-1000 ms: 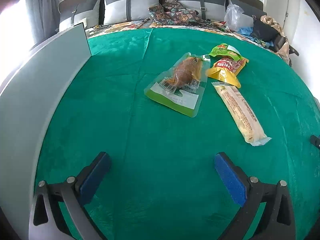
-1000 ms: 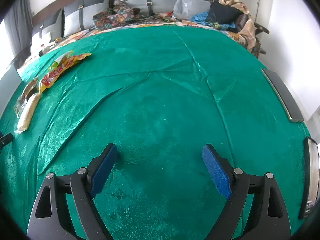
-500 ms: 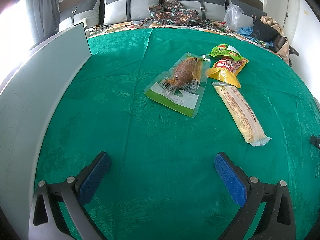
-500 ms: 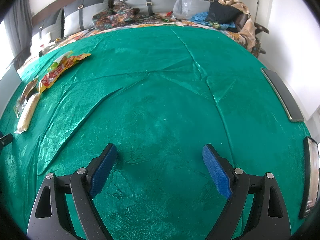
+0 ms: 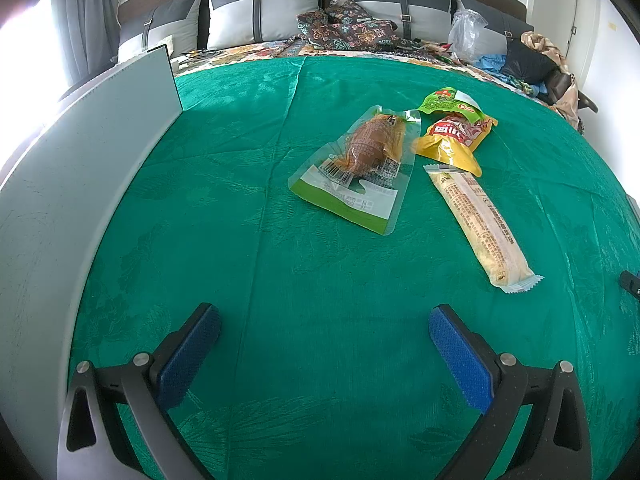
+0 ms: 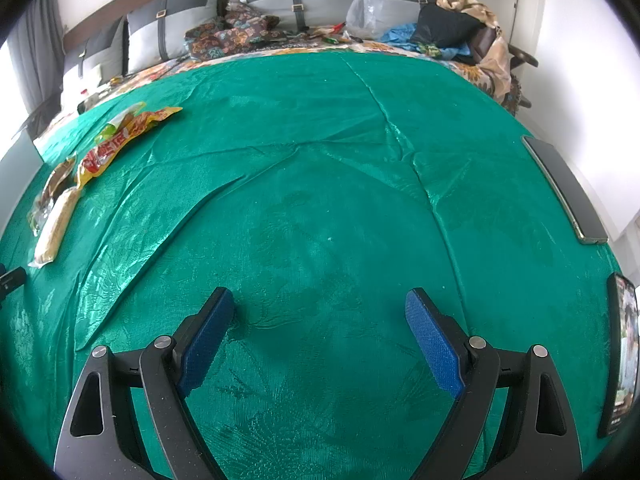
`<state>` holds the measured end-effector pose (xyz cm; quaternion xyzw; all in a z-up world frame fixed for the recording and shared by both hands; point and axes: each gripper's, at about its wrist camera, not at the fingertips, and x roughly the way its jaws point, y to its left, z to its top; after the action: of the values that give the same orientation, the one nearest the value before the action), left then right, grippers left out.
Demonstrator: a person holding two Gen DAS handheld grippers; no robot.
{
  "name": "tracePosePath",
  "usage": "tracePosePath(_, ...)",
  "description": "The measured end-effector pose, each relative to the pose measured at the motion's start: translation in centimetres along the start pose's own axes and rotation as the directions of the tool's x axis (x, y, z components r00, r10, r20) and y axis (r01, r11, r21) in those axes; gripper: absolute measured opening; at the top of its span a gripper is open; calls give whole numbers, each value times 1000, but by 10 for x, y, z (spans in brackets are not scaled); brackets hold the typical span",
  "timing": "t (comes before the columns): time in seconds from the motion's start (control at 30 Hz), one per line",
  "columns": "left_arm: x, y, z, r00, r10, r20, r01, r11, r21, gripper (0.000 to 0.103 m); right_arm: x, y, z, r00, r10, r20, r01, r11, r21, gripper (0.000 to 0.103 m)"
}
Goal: Organize snacks
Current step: 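Withdraw both tools from the box back over the table, then grasp the clear meat packet with green label with the left tool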
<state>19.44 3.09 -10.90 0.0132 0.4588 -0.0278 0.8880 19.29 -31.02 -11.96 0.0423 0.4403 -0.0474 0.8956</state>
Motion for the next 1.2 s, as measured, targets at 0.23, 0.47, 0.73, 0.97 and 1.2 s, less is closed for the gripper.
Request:
tracePosePath(0.23, 0, 0, 1, 1000, 0, 0, 0, 1000, 0, 103, 0, 0, 0, 1000, 0, 0, 0, 1000, 0, 90)
tracePosePath(0.47, -1, 0, 0, 1000, 1, -1, -1, 1000, 1, 103, 0, 0, 0, 1000, 0, 0, 0, 1000, 0, 90)
tracePosePath(0.73, -1, 1, 2, 1000, 1, -2, -1, 1000, 0, 103, 0, -1, 0, 1000, 0, 0, 0, 1000, 0, 90)
tracePosePath(0.97, 2, 15, 33, 992, -81, -98, 84, 996, 31, 103, 0, -1, 0, 1000, 0, 0, 0, 1000, 0, 90)
tracePosePath(1.2, 10, 22, 109, 979, -167, -119, 177, 981, 80, 102, 0, -1, 0, 1000, 0, 0, 0, 1000, 0, 90)
